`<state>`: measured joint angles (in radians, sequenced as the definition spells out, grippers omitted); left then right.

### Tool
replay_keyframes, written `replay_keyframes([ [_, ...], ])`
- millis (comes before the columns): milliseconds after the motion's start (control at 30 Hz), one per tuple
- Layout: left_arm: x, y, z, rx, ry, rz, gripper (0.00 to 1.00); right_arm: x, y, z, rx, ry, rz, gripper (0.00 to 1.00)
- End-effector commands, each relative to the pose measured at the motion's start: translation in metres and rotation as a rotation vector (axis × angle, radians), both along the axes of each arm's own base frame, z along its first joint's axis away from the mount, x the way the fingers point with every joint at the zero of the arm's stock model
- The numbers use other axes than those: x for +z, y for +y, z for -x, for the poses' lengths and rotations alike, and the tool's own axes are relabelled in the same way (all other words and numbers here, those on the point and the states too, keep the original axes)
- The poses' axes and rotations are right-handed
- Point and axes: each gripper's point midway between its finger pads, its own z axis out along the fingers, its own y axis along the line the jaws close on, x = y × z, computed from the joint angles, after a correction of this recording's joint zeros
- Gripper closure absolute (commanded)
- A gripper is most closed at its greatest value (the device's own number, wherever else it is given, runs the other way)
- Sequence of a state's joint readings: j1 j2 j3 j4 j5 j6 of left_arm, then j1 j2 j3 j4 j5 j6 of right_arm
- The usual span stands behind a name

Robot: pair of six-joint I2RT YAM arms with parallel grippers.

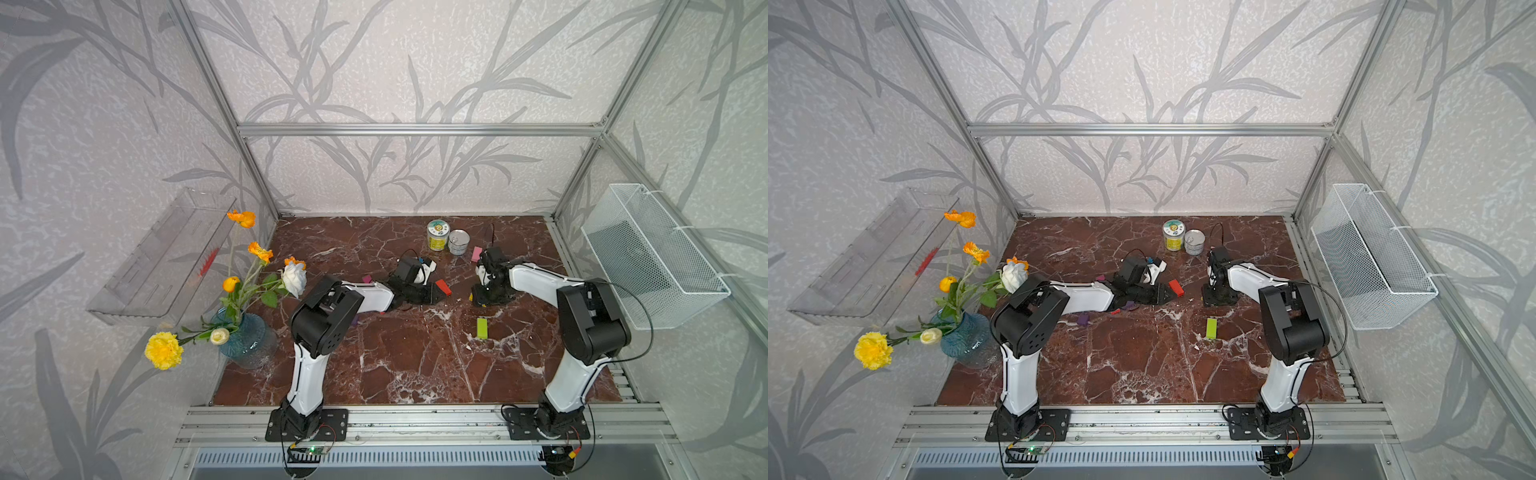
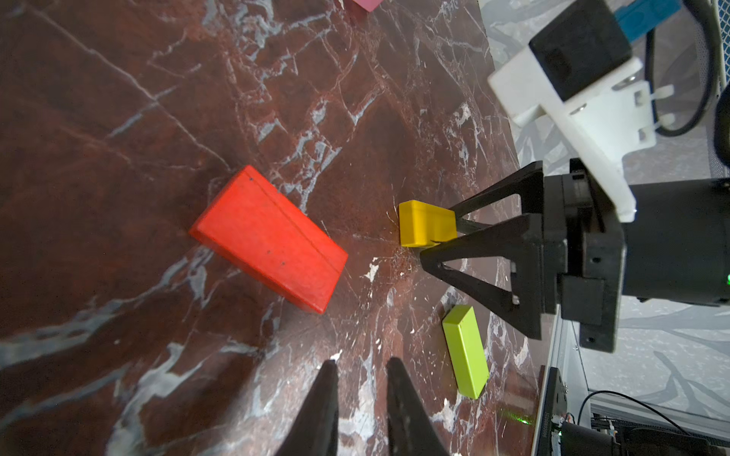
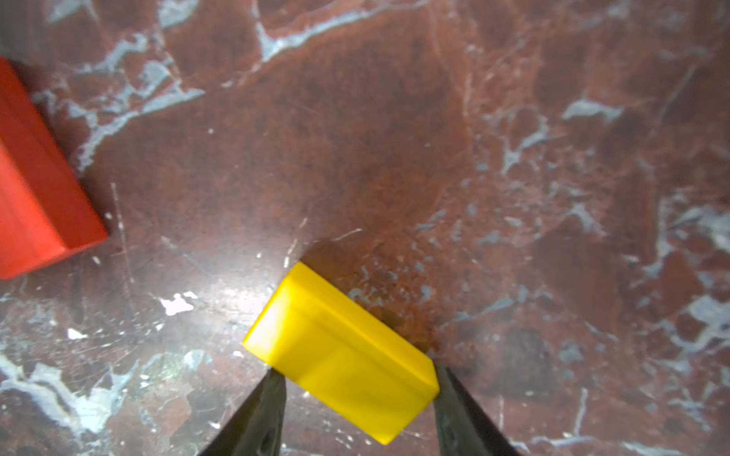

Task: Assemble the letter v with building blocks
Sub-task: Move the building block to the center of the board, then assemble the building block at the center of the board.

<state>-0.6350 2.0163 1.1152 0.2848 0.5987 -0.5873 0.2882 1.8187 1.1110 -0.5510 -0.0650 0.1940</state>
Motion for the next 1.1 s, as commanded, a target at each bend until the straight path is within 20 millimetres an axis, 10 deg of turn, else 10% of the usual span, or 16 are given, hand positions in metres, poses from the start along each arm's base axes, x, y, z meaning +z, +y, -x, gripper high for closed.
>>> replay_keyframes([
  [0, 0.015, -0.004, 0.001, -0.01, -0.022, 0.023, 0.77, -0.012, 0.01, 0.017, 0.012, 0.065, -0.027, 0.42],
  [733, 0.022, -0.001, 0.002, -0.015, -0.041, 0.018, 0.77, 0.016, -0.006, -0.009, 0.269, 0.025, 0.173, 0.21],
  [1067, 0.022, -0.003, 0.003, -0.021, -0.04, 0.022, 0.77, 0.005, 0.03, 0.002, 0.43, 0.043, 0.09, 0.18],
])
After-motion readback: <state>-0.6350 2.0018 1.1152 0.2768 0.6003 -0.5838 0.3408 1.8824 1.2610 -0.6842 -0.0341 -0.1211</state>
